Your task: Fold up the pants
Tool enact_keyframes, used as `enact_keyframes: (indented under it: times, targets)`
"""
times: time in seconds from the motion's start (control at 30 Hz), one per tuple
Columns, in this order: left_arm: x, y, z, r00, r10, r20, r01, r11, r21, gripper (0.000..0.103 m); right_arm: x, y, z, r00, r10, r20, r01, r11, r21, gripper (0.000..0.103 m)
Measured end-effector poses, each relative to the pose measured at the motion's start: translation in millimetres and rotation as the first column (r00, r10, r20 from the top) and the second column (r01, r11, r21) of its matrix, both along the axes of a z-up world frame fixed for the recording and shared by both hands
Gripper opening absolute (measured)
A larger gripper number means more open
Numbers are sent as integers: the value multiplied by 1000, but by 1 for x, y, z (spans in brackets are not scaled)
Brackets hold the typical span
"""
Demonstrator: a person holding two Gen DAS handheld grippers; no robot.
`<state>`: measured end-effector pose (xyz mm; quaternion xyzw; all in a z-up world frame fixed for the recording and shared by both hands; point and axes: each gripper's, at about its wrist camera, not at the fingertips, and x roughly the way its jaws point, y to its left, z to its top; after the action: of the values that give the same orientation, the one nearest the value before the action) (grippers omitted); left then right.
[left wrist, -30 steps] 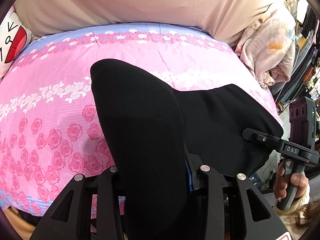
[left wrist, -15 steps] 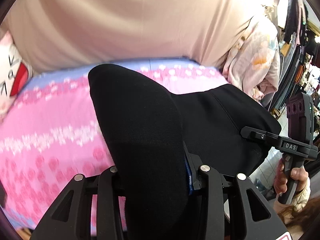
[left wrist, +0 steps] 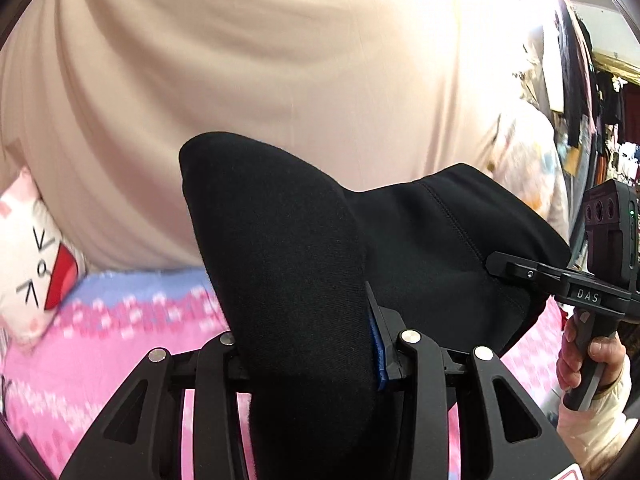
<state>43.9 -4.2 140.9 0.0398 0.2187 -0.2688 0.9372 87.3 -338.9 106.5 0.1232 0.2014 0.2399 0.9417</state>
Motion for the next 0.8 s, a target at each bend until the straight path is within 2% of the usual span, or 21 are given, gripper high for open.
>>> enact_keyframes:
  times: [0.2, 0.37, 0.47, 0.6, 0.8]
  targets:
    - [59, -10, 10, 997, 37, 64, -37, 999, -5, 36, 64, -1, 13, 999, -23, 43, 23, 1000, -12, 43]
    - [119, -22, -4, 997, 65, 28, -65, 998, 0, 36, 127, -4, -2, 999, -45, 25, 45, 999, -9, 43]
    - [158, -27, -23, 996, 88, -21, -87, 996, 10, 36, 164, -3, -21, 999, -52, -16, 51, 999, -12, 43]
    - [210, -33, -65, 987, 123, -103, -118, 992, 47, 36, 209, -1, -59, 995, -55, -77, 54, 998, -22, 43]
    - [266, -39, -139, 970, 147, -195, -131, 987, 92, 36, 265, -3, -134, 977, -58, -206, 55, 998, -20, 43]
